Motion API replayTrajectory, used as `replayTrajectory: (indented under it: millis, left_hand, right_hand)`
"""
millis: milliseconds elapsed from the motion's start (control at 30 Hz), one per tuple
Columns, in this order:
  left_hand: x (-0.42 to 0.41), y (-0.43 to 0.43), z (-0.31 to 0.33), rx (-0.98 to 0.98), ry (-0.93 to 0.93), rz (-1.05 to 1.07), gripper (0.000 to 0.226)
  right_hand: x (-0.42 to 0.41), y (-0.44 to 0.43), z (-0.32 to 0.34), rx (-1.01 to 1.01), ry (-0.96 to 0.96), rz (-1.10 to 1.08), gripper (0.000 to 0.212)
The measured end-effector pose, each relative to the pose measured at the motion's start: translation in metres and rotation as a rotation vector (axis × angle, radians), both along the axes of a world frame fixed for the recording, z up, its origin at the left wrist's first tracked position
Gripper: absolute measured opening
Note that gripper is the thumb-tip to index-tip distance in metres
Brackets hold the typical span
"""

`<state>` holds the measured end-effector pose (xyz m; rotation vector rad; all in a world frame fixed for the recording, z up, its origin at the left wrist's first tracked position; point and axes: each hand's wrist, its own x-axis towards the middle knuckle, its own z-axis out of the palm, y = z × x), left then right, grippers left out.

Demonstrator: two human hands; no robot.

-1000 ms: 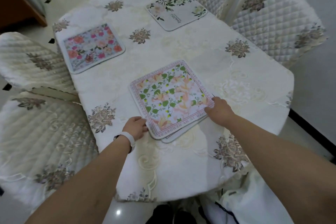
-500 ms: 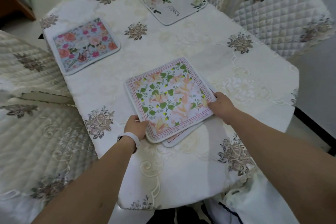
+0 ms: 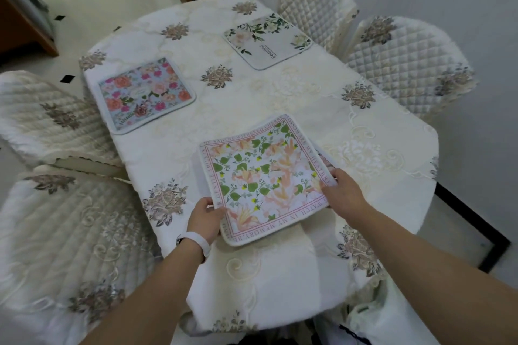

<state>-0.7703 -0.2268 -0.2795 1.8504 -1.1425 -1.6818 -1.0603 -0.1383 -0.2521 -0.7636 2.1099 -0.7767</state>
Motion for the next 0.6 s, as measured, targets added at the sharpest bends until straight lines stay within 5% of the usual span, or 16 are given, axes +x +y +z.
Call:
replayTrajectory:
  millis: [233, 600]
  left_hand:
    - [0.052, 0.018, 0.028, -0.09, -0.024, 0.06, 0.012]
    - [0.158, 0.062, 0.115, -0.316, 0.042, 0.526, 0.014]
  right_hand:
    - [0.05, 0.015, 0.01, -0.1, -0.092, 0.002, 0.004]
    - [0.156, -0.038, 0.048, -0.225, -0.324, 0.256, 0.013]
